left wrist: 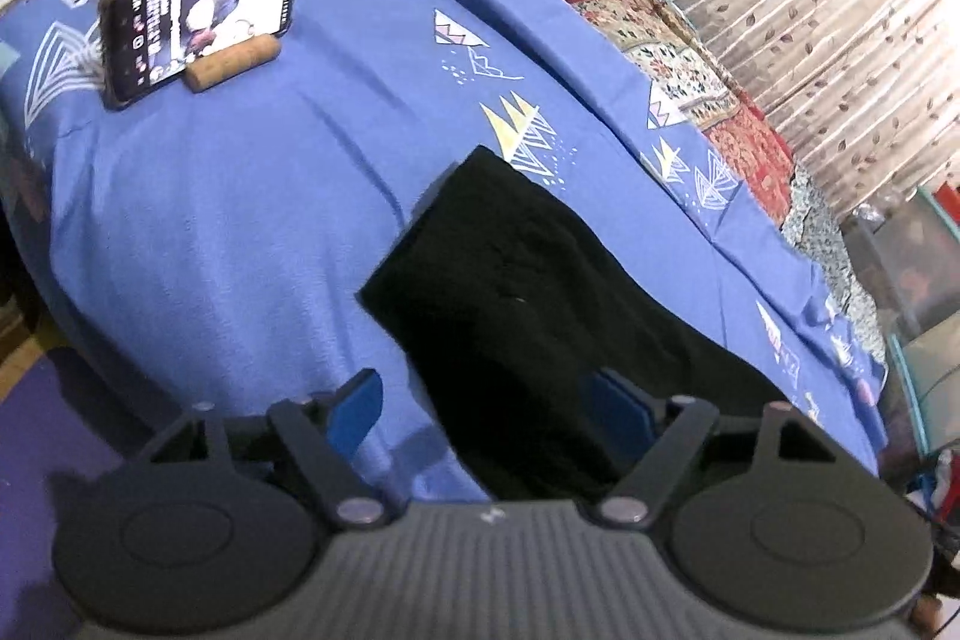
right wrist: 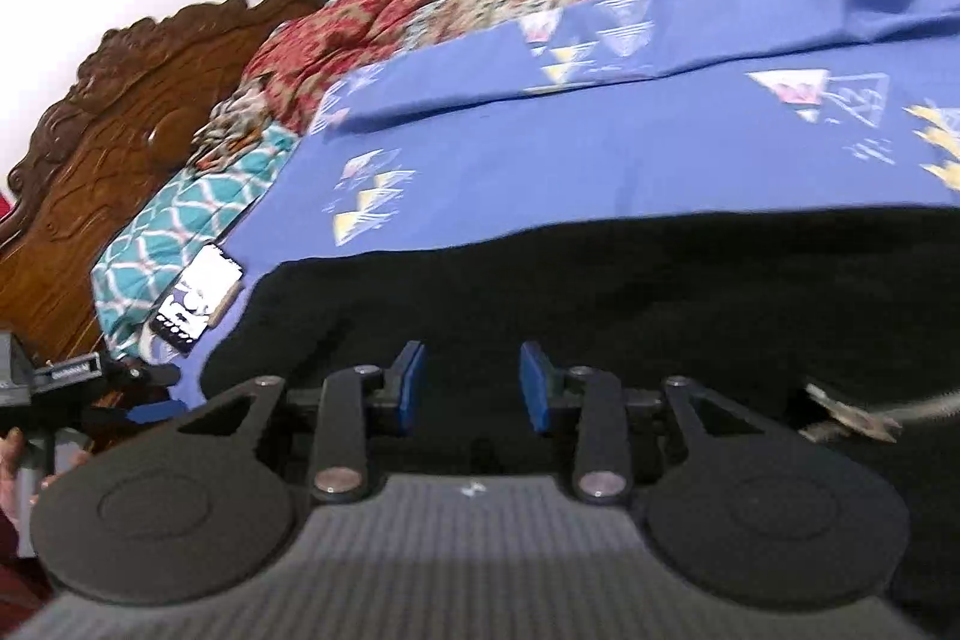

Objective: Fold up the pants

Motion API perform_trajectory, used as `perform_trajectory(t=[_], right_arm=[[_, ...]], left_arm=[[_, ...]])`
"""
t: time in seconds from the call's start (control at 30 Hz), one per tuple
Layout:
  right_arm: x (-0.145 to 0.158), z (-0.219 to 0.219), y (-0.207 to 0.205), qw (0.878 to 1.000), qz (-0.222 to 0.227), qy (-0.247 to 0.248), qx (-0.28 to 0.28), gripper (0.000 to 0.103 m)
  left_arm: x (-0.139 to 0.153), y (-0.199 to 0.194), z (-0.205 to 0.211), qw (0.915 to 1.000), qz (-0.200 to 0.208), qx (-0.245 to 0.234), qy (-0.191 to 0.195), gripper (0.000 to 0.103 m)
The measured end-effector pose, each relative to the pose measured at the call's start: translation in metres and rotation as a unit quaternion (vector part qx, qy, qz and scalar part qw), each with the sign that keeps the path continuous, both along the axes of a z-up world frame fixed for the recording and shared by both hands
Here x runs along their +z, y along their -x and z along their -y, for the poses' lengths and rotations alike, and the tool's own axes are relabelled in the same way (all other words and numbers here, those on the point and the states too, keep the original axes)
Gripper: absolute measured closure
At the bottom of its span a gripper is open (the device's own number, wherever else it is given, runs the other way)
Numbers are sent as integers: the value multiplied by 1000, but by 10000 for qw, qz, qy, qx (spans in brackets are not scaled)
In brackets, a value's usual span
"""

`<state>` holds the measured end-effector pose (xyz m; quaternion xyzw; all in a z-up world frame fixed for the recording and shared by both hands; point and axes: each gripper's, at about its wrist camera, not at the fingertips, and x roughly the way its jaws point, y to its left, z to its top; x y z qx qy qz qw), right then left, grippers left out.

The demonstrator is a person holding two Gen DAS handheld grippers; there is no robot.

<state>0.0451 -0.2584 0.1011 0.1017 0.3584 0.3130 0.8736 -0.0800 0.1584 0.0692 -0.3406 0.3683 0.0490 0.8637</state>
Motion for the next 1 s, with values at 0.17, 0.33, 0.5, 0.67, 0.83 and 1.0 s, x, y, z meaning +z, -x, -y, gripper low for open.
perform_trajectory(t=[0.17, 0.33, 0.5, 0.67, 0.83, 1.0], right_arm=[[20, -29, -20, 9993, -128, -271, 231, 67], [22, -66, -36, 9947, -555, -685, 535, 67], [0, -113, -41, 9888, -996, -689, 871, 67], [-32, -147, -41, 9797, -1583, -603, 1069, 67], [-45, -159, -36, 9736, -1908, -419, 1179, 67], [-37, -162, -37, 9756, -1766, -490, 1207, 67]], left_arm=[[-5, 7, -18, 9997, 130, 103, 177, 21], [-11, 8, -28, 9994, 181, 103, 289, 21], [-16, 4, -32, 9990, 191, 22, 393, 20], [-18, -3, -33, 9985, 260, -73, 486, 17], [-21, -17, -30, 9976, 283, -193, 596, 13], [-28, -28, -32, 9959, 303, -135, 840, 7]])
